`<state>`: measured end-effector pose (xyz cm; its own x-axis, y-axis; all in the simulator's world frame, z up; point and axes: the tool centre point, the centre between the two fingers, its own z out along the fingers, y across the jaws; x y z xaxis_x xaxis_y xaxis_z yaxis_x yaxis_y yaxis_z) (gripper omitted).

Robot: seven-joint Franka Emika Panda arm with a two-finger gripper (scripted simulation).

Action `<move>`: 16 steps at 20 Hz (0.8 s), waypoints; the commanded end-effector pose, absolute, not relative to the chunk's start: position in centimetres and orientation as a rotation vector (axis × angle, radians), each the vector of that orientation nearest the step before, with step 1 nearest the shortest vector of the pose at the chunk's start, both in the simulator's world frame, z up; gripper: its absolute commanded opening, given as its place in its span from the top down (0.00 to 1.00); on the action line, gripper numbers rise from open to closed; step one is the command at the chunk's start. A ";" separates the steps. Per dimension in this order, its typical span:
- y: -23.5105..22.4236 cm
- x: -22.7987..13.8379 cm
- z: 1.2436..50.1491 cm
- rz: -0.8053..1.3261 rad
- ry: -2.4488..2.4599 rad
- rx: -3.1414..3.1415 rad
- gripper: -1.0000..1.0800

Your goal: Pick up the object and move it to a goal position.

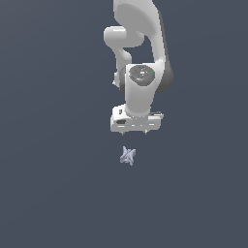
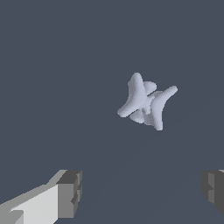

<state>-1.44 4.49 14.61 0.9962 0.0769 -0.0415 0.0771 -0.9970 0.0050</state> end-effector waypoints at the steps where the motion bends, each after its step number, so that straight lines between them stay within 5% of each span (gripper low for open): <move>1: 4.6 -1.4 14.6 -0.064 0.126 3.131 0.04; 16: 3.0 2.3 11.3 -0.026 -0.217 3.135 0.04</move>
<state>1.77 3.28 11.89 0.9945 -0.1028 -0.0204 -0.1028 -0.9947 0.0010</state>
